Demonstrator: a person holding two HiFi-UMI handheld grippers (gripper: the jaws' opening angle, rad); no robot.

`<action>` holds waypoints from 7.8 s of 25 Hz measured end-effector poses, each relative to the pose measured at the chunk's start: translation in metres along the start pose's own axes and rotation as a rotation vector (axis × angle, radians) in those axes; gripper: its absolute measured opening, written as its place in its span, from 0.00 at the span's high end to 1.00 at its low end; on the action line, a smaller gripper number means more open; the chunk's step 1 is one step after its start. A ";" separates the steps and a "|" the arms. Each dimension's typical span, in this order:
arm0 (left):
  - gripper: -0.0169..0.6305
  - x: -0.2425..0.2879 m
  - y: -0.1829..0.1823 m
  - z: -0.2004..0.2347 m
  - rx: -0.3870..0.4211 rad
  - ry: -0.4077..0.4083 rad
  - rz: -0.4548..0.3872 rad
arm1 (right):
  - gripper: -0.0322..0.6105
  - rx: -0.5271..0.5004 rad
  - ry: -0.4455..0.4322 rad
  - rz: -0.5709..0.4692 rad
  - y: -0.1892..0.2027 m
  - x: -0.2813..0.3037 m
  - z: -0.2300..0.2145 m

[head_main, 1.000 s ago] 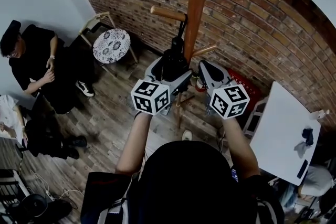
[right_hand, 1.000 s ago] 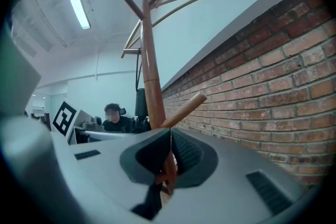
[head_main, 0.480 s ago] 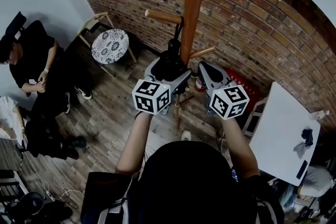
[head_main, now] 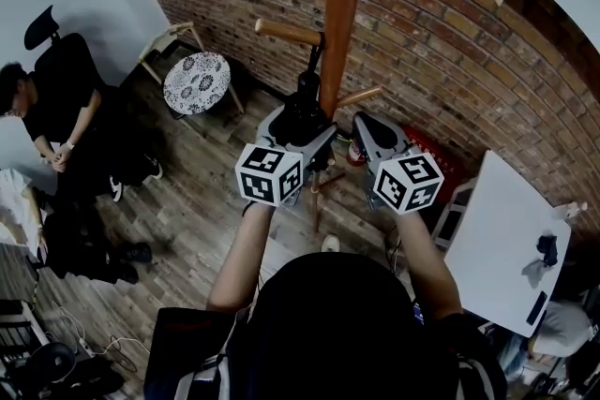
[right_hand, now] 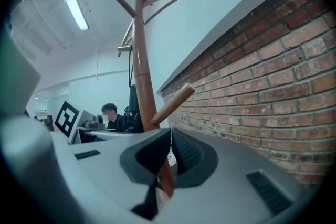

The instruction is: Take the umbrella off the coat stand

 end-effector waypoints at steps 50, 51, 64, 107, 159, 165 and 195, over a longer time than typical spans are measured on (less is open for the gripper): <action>0.57 -0.032 -0.035 -0.005 -0.015 -0.039 -0.081 | 0.90 -0.011 -0.052 0.000 -0.010 0.004 0.011; 0.57 -0.033 -0.036 -0.005 -0.015 -0.040 -0.082 | 0.90 -0.011 -0.055 -0.001 -0.011 0.004 0.012; 0.57 -0.051 -0.050 -0.004 -0.019 -0.065 -0.141 | 0.90 -0.013 -0.101 -0.007 -0.013 0.011 0.028; 0.57 -0.098 -0.091 0.008 0.003 -0.151 -0.221 | 0.90 -0.006 -0.233 -0.010 -0.026 0.030 0.079; 0.57 -0.221 -0.042 -0.013 -0.053 -0.107 -0.172 | 0.90 0.009 -0.160 -0.014 0.005 -0.033 0.185; 0.57 -0.221 -0.033 -0.021 -0.062 -0.086 -0.170 | 0.90 0.003 -0.138 -0.012 0.010 -0.044 0.186; 0.57 -0.203 -0.019 -0.093 -0.069 -0.110 -0.153 | 0.90 0.014 -0.161 -0.029 -0.002 -0.109 0.151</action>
Point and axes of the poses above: the fingertips, and each gripper's own axes: x forward along the fingers, z to its left, y out of its underside, the point moved 4 cm from there along -x, backward along the fingers, and after that the axes turned 5 degrees about y, right-handed, at the moved point
